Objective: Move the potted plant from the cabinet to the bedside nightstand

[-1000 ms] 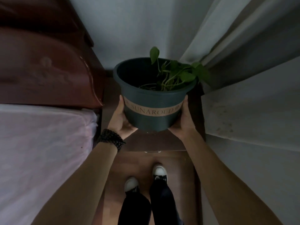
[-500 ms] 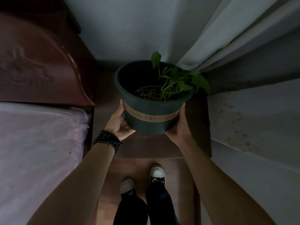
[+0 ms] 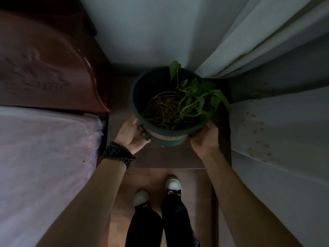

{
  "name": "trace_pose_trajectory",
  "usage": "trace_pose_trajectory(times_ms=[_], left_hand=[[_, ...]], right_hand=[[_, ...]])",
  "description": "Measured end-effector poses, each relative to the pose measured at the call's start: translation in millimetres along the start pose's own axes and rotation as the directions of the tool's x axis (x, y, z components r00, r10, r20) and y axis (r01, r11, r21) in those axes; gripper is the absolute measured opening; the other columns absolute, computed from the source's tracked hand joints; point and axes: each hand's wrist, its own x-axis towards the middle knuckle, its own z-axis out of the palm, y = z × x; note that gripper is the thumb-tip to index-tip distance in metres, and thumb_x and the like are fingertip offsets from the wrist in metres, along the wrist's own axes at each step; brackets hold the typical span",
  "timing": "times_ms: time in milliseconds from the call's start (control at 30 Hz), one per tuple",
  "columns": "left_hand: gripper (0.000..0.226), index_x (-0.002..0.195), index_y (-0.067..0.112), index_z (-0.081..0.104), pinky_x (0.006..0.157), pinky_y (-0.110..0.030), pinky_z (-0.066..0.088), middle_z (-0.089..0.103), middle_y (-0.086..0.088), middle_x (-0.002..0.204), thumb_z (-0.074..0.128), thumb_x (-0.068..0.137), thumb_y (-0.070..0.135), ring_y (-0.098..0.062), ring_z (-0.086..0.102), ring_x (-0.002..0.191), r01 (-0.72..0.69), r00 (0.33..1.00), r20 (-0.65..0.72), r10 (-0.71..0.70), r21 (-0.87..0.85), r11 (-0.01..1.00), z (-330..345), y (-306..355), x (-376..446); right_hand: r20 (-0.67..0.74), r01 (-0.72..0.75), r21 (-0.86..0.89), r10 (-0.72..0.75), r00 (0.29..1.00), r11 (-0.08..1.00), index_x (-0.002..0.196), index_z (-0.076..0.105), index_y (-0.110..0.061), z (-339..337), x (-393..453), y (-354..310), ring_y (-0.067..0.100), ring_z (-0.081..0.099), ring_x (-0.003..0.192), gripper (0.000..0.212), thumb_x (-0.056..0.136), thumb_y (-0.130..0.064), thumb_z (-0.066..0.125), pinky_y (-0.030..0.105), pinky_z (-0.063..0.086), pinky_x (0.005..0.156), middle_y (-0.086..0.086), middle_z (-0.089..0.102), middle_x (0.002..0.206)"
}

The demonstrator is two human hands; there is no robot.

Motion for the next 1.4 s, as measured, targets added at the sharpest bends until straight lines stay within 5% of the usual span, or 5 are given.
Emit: trace_pose_trajectory(times_ms=[133,667,1033,1233,1400], left_hand=[[0.053,0.147,0.024,0.055,0.116,-0.07,0.032,0.057,-0.013,0.152,0.035,0.108,0.052,-0.042,0.05,0.141,0.039,0.981,0.194,-0.007,-0.166,0.985,-7.4,-4.4,-16.3],[0.066,0.157,0.026,0.038,0.101,-0.069,0.044,0.042,-0.015,0.163,0.018,0.106,0.063,-0.042,0.046,0.14,0.035,0.999,0.041,-0.036,0.016,0.999,5.5,-5.4,-33.2],[0.031,0.11,0.018,0.069,0.071,-0.061,0.06,0.074,-0.012,0.103,0.044,0.106,0.037,-0.037,0.062,0.111,-0.02,0.993,-0.111,0.028,0.074,0.997,23.8,11.0,-64.9],[0.024,0.093,0.026,0.06,0.111,-0.071,0.028,0.054,-0.014,0.116,0.045,0.103,0.041,-0.038,0.049,0.118,0.012,0.99,-0.142,0.017,0.203,0.979,63.4,43.6,-124.4],[0.055,0.155,0.029,0.038,0.116,-0.067,0.025,0.038,-0.012,0.161,0.053,0.103,0.042,-0.036,0.035,0.148,-0.116,0.988,-0.05,0.146,0.387,0.915,119.2,78.3,-184.9]], right_hand=[[0.014,-0.034,0.062,0.033,0.999,0.998,0.146,0.059,-0.018,2.9,-18.3,-4.6,0.036,0.057,0.135,0.055,0.105,-0.044,0.033,0.046,0.046,0.112,0.016,0.062,0.147],[0.021,-0.06,-0.037,0.061,0.998,0.998,0.156,0.046,-0.017,14.6,-29.4,-0.8,0.032,0.049,0.144,0.059,0.111,-0.048,0.026,0.05,0.033,0.125,0.014,0.052,0.158],[-0.065,-0.026,-0.092,0.02,0.998,0.995,0.153,0.05,-0.018,33.8,-65.9,-19.7,0.034,0.054,0.137,0.053,0.109,-0.043,0.033,0.046,0.046,0.111,0.014,0.058,0.149],[-0.077,-0.057,-0.303,0.036,0.996,0.951,0.133,0.064,-0.017,70.6,-118.5,-53.3,0.024,0.066,0.103,0.041,0.105,-0.042,0.046,0.037,0.056,0.078,0.01,0.07,0.12],[0.025,0.014,-0.554,0.0,1.0,0.832,0.151,0.047,-0.018,124.1,-168.8,-97.5,0.025,0.056,0.128,0.05,0.103,-0.031,0.055,0.042,0.048,0.104,0.008,0.058,0.145]])
